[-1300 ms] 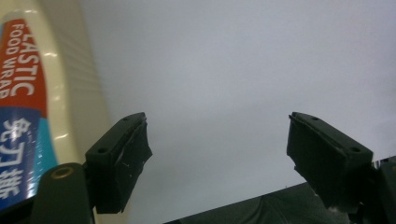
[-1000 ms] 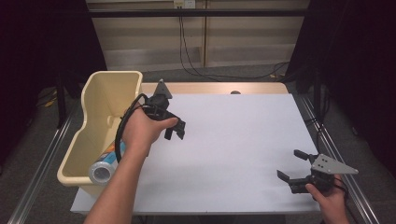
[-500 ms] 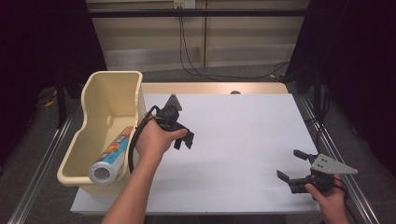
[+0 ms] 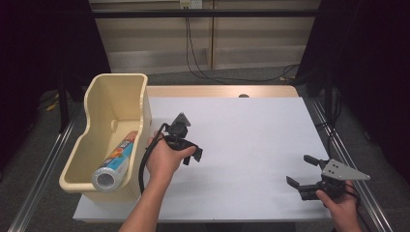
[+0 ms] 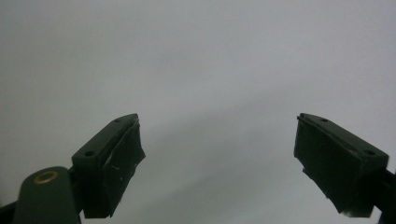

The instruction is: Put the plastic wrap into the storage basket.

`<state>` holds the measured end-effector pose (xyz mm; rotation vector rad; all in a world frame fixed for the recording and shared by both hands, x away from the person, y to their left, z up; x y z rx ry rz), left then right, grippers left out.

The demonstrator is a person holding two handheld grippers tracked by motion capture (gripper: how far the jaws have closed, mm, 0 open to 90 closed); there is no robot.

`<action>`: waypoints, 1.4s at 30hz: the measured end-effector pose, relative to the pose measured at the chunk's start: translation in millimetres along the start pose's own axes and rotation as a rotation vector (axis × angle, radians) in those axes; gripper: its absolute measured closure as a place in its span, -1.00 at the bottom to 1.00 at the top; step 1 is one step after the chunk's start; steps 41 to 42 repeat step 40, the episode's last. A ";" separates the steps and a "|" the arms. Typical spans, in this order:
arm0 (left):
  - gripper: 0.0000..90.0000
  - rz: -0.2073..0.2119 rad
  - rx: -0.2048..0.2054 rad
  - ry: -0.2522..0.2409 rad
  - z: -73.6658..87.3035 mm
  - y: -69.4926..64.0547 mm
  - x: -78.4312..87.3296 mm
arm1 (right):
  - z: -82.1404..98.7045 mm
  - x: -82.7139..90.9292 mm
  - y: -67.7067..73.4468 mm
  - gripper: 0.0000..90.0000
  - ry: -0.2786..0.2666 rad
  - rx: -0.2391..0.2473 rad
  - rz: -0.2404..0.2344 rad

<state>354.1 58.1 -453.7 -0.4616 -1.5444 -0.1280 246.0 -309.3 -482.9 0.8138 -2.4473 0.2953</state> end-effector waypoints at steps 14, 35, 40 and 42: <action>-0.72 -0.041 -0.108 -0.318 10.7 8.5 -22.6 | -0.3 -0.4 0.4 -0.97 0.001 0.005 0.002; -0.77 -0.095 -0.189 -0.758 36.7 26.1 -23.5 | 0.2 -3.6 3.2 -0.97 0.011 0.017 -0.004; -0.79 -0.076 -0.189 -0.771 36.2 27.1 -21.4 | 0.2 -4.3 5.5 -0.97 0.014 0.022 -0.005; -0.79 -0.076 -0.189 -0.771 36.2 27.1 -21.4 | 0.2 -4.3 5.5 -0.97 0.014 0.022 -0.005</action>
Point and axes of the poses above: each handheld gripper's, and its own axes: x roughly backward along the jaws, z roughly out of its underside, y roughly to its left, the point moved 6 cm from there along -x, roughly forward along the jaws, and after that the axes turned 13 degrees about y, right-handed, at the moved point
